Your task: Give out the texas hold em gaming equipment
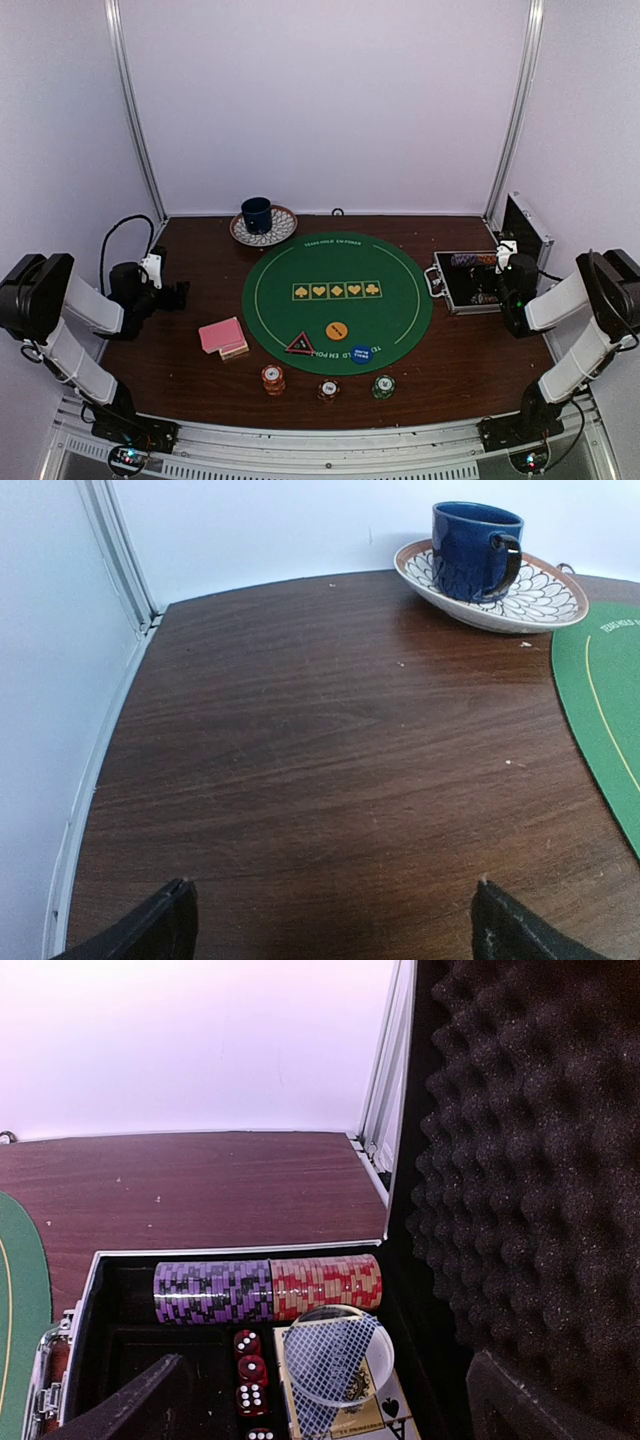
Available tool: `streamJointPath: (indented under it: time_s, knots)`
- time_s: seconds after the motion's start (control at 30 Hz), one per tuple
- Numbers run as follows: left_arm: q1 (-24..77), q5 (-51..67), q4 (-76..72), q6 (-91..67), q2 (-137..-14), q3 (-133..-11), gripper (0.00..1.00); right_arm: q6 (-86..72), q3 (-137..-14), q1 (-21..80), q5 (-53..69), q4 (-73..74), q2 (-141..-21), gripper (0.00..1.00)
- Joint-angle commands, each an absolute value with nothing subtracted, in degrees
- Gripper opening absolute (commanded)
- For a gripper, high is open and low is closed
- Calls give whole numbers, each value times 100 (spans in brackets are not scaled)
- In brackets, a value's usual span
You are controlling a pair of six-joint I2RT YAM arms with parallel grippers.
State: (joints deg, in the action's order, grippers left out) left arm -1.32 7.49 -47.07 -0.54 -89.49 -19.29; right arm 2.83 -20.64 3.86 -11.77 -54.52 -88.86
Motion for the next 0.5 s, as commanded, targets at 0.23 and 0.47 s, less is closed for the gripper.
streamJointPath:
  time_s: [0.23,0.47]
  knots:
    - [-106,729,-5030,18,-9000,-2053,98,308,-2184,422,-1167,-5567,-8955,100]
    - [-106,762,-5075,22,-8981,-2025,97,301,-2245,461,-1430,-5266,-8708,99]
